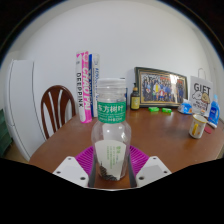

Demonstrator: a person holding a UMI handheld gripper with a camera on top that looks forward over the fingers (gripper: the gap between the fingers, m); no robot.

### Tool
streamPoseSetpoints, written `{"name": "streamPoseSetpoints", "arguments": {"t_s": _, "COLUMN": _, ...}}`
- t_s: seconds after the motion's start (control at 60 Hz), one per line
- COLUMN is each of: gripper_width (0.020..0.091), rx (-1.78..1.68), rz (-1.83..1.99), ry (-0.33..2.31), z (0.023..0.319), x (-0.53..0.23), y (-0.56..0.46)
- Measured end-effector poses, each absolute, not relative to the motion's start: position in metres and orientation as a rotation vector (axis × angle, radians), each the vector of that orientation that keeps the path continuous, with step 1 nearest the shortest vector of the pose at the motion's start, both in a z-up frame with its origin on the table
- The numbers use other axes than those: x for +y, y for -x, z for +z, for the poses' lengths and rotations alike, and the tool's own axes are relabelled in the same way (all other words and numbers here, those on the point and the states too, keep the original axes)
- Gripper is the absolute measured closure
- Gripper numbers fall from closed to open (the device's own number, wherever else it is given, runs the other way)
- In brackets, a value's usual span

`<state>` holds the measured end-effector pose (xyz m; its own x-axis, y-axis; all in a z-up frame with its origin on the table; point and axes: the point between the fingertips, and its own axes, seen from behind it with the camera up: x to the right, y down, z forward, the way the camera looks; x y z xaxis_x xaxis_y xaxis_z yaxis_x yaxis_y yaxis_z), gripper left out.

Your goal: Pour water

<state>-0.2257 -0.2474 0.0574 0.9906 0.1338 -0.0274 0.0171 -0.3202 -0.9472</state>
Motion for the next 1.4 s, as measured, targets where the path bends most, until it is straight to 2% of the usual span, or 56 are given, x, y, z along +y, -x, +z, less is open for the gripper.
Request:
{"name": "streamPoseSetpoints", "arguments": {"t_s": 0.083, "gripper_width": 0.0674, "rx": -0.1, "rz": 0.124, "ry": 1.894, "z": 0.064, "x": -0.247, "y": 0.225}}
{"name": "streamPoseSetpoints", "arguments": {"t_s": 0.167, "gripper_width": 0.0676, "rx": -0.107, "rz": 0.135, "ry": 1.902, "z": 0.077, "x": -0.247, "y": 0.223}}
{"name": "streamPoseSetpoints", "arguments": {"t_s": 0.267, "gripper_width": 0.0675, "rx": -0.077, "rz": 0.202, "ry": 1.892, "z": 0.105, "x": -0.245, "y": 0.22}}
{"name": "streamPoseSetpoints", "arguments": {"t_s": 0.483, "gripper_width": 0.0676, "rx": 0.152, "rz": 0.538, "ry": 1.826, "z": 0.185, "x": -0.222, "y": 0.188}}
{"name": "streamPoseSetpoints", "arguments": {"t_s": 0.667, "gripper_width": 0.0677, "rx": 0.492, "rz": 0.966, "ry": 1.738, "z": 0.223, "x": -0.19, "y": 0.133}}
{"name": "streamPoseSetpoints", "arguments": {"t_s": 0.833, "gripper_width": 0.0677, "rx": 0.874, "rz": 1.376, "ry": 1.562, "z": 0.23, "x": -0.158, "y": 0.06}}
{"name": "streamPoseSetpoints", "arguments": {"t_s": 1.083, "gripper_width": 0.0678, "rx": 1.323, "rz": 1.739, "ry": 1.259, "z": 0.203, "x": -0.125, "y": -0.023}}
{"name": "streamPoseSetpoints", "arguments": {"t_s": 1.233, "gripper_width": 0.0679, "rx": 1.435, "rz": 1.845, "ry": 1.165, "z": 0.195, "x": -0.118, "y": -0.038}}
{"name": "streamPoseSetpoints", "arguments": {"t_s": 1.4, "gripper_width": 0.0677, "rx": 1.424, "rz": 1.852, "ry": 1.23, "z": 0.193, "x": -0.116, "y": -0.031}}
